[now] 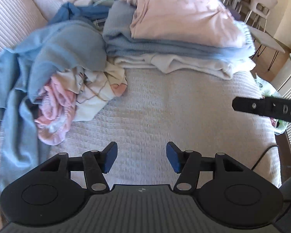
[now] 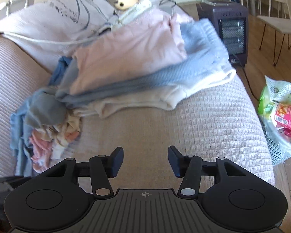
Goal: Fold clothes
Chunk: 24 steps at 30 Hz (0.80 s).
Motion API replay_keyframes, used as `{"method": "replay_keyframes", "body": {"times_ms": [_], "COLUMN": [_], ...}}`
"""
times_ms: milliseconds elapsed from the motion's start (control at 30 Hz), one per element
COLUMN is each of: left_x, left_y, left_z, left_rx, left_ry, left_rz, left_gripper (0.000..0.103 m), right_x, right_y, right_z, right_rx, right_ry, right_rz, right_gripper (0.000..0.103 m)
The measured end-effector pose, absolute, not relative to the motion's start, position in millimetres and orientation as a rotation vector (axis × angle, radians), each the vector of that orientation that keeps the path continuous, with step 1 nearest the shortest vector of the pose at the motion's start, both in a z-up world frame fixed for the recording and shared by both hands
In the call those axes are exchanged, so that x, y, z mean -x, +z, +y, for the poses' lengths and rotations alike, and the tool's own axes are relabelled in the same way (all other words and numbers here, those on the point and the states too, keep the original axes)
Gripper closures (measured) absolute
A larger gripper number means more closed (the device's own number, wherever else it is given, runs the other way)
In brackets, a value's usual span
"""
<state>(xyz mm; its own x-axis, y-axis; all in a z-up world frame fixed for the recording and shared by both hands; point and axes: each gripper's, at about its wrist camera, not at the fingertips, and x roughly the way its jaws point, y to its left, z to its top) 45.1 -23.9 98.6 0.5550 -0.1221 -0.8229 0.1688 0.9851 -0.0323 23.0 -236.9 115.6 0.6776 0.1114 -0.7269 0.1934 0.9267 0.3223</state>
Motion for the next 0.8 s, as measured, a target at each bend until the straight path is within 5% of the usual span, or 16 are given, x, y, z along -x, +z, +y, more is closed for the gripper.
{"method": "replay_keyframes", "body": {"times_ms": [333, 800], "left_x": [19.2, 91.4], "left_y": [135.8, 136.7], "left_z": [-12.1, -35.8], "left_rx": [-0.103, -0.078], "left_ry": [-0.135, -0.07], "left_rz": [0.83, 0.696], "left_gripper": [0.028, 0.008], "right_x": [4.0, 23.5], "right_y": [145.8, 155.3], "right_z": [-223.0, -222.3], "right_rx": [-0.404, -0.446], "right_ry": [-0.036, -0.024], "right_rz": [0.76, 0.733], "right_gripper": [0.03, 0.022]}}
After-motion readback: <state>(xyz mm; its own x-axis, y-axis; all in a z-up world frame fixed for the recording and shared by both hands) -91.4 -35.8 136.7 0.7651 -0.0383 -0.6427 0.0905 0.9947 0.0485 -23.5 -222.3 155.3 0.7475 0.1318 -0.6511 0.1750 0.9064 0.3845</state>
